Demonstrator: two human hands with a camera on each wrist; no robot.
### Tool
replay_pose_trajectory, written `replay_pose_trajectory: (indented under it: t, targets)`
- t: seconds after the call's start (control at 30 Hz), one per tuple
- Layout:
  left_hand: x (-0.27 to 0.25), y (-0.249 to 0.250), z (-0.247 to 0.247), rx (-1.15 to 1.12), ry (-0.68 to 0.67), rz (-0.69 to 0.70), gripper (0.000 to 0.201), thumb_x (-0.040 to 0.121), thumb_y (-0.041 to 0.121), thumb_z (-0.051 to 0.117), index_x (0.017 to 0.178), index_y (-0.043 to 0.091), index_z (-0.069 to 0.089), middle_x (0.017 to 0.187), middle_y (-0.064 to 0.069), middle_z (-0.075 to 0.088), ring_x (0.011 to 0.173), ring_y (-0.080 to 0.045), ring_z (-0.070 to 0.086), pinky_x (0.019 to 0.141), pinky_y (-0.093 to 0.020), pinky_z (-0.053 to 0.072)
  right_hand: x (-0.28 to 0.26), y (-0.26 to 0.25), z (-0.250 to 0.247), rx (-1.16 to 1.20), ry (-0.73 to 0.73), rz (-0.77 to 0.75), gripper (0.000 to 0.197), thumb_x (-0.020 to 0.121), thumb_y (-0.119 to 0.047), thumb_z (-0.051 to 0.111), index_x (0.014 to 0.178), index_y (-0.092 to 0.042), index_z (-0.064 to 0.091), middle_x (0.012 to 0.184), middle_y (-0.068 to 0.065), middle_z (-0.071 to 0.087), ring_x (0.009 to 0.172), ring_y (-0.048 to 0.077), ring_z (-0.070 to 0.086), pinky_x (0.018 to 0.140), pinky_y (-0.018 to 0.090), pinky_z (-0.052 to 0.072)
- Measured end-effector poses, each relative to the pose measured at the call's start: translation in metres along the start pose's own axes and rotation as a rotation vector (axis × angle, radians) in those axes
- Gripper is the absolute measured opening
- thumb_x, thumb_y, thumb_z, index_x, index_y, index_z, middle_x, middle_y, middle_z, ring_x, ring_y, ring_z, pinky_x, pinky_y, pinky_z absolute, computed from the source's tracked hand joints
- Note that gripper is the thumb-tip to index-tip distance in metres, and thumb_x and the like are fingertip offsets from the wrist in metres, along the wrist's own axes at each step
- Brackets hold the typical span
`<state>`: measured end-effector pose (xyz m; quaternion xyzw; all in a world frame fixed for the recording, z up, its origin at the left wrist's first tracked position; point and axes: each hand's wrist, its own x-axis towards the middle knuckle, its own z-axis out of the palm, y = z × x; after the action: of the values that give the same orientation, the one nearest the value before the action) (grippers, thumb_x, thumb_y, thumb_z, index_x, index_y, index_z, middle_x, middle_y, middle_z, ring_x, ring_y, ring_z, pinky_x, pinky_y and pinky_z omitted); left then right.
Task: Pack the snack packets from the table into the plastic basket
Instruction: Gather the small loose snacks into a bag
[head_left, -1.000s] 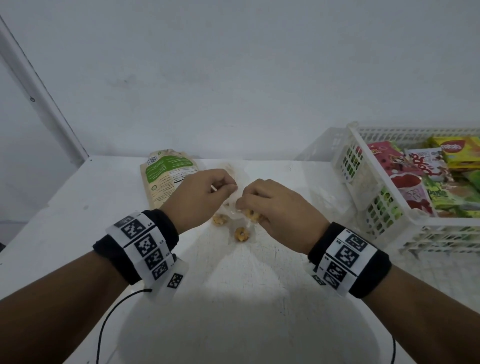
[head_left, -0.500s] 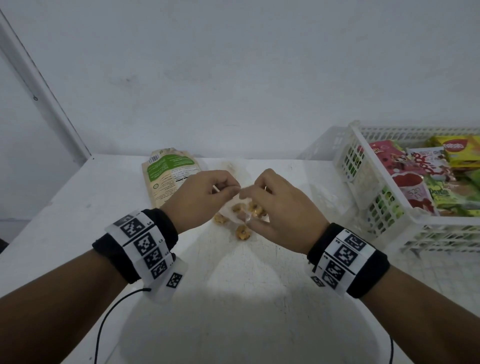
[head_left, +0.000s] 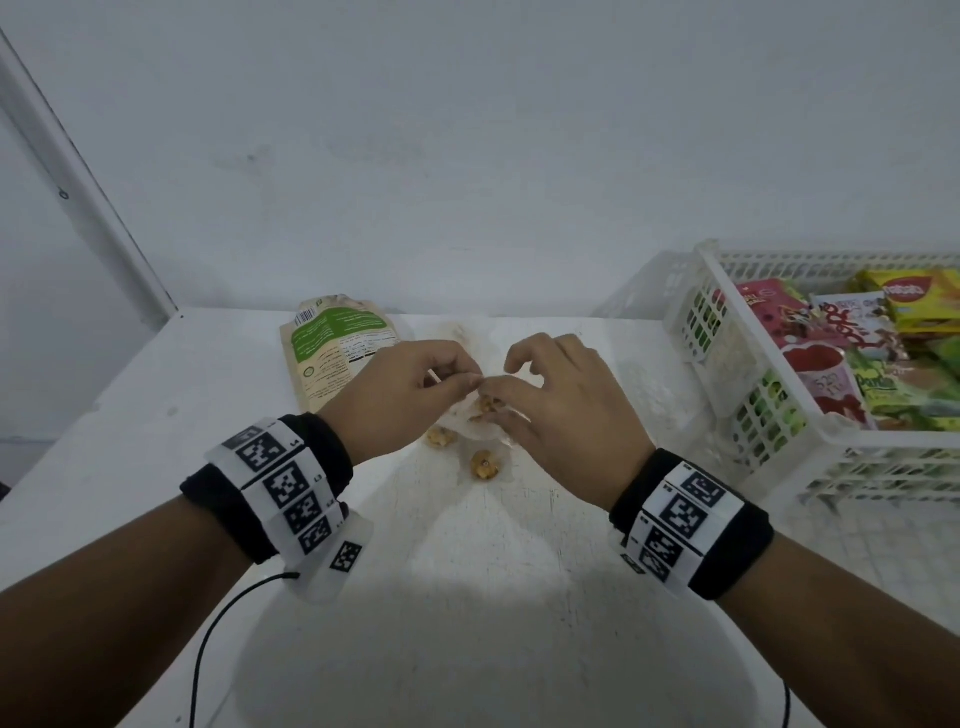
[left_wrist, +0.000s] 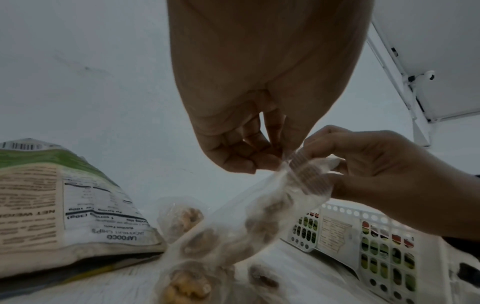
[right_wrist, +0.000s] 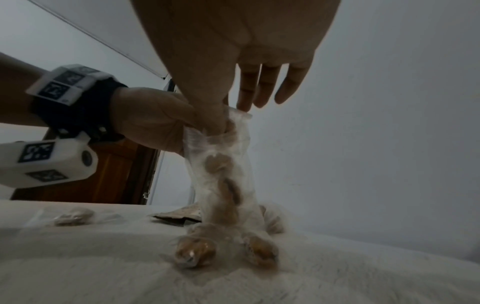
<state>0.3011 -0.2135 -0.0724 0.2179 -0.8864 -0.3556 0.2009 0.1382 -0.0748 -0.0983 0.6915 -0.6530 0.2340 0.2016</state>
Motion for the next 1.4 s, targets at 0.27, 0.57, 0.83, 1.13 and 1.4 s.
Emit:
replay_pose_trajectory:
  t: [0.27,0.57,0.83,1.13,1.4]
  targets:
    - [0.002,0.003,-0.003,-0.080,0.042,-0.029,0.014,0.100,0.025,0.063,0.090,0.023,0.073,0.077,0.009,0.068,0.063,-0.007,0.061,0.062,-0.019,0.048,-0.001,-0.001,-0.001,0.097,-0.092,-0.005,0.034,0.102,-0.044,0.052,0.121,-0.019,0.066,0.122,0.003,0.056,0.101,0.021,0.055,0.088,0.037,0.047]
    - [0.004,0.007,-0.012,-0.233,-0.005,-0.053,0.014,0.099,0.024,0.064,0.093,0.017,0.074,0.080,0.002,0.070,0.072,-0.015,0.064,0.073,-0.031,0.055,0.013,0.001,-0.011,0.232,0.166,0.020,0.022,0.096,-0.037,0.071,0.091,-0.016,0.069,0.096,-0.004,0.060,0.072,0.015,0.057,0.067,0.027,0.045]
    - [0.009,-0.002,-0.011,-0.055,0.017,-0.074,0.015,0.099,0.028,0.065,0.087,0.023,0.072,0.077,0.009,0.069,0.067,-0.003,0.063,0.068,-0.022,0.050,0.009,0.004,0.002,0.143,-0.189,0.004,0.047,0.098,-0.065,0.045,0.111,-0.030,0.074,0.132,0.001,0.052,0.107,0.020,0.055,0.087,0.039,0.048]
    - [0.007,-0.007,-0.018,-0.043,0.042,-0.084,0.014,0.098,0.031,0.064,0.089,0.025,0.073,0.082,0.005,0.071,0.076,-0.018,0.067,0.078,-0.048,0.058,0.010,0.014,0.009,0.090,-0.170,-0.042,0.018,0.097,-0.040,0.065,0.102,-0.026,0.074,0.114,0.002,0.053,0.085,0.019,0.057,0.072,0.040,0.052]
    - [-0.003,-0.003,-0.022,-0.004,-0.020,-0.074,0.040,0.080,0.061,0.071,0.108,0.033,0.068,0.100,0.016,0.067,0.089,-0.008,0.065,0.083,-0.029,0.056,0.017,0.017,0.003,0.209,-0.047,0.149,0.022,0.097,-0.046,0.062,0.097,-0.024,0.065,0.105,-0.011,0.053,0.075,0.013,0.057,0.061,0.032,0.051]
